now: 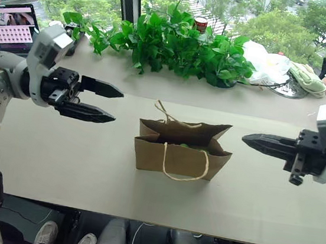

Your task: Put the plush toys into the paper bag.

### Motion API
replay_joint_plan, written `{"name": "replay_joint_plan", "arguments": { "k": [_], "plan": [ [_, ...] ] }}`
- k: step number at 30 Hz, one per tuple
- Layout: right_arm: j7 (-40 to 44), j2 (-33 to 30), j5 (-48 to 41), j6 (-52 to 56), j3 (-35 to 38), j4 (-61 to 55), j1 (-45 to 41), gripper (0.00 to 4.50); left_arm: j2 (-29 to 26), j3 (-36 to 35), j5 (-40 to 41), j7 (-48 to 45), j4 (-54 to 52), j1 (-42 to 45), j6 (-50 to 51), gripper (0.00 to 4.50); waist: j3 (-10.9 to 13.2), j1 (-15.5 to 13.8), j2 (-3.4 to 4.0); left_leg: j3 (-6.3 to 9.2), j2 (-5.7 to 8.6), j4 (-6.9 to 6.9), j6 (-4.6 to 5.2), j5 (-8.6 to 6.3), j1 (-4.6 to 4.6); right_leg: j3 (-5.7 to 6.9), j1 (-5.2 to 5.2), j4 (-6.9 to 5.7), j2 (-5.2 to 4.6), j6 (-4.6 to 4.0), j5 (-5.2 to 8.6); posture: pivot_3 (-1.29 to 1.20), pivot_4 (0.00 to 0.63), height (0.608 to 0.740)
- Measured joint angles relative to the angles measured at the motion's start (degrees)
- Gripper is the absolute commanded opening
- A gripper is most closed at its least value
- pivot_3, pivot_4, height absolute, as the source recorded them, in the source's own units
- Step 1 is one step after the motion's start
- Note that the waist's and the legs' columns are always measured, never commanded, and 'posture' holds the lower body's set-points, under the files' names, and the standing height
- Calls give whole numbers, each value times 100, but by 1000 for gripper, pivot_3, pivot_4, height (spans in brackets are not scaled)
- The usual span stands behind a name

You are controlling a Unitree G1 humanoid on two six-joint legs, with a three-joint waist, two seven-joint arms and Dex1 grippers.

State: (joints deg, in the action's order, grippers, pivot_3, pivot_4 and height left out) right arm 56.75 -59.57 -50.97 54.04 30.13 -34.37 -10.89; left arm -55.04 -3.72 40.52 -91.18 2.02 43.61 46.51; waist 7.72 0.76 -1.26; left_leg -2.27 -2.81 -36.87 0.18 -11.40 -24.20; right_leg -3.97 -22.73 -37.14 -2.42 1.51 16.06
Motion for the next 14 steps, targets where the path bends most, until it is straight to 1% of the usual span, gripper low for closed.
{"name": "replay_joint_plan", "arguments": {
  "k": [6, 14],
  "plan": [
    [-18, -48, 24, -107, -23, 109, 20, 0, 2, 16, -3, 20, -6, -202, -41, 4052, 0, 5, -1, 0, 0, 0, 0, 0, -3, -1, -4, -1, 0, -5, 0, 0, 150, 713],
    [-83, -90, 67, -151, -144, 175, 18, 0, 8, 17, -3, 39, -6, -207, -224, 4052, 1, -4, -1, -1, 0, 0, 0, 0, -3, -1, -4, -1, 0, -5, 0, 0, 150, 713]
  ]
}}
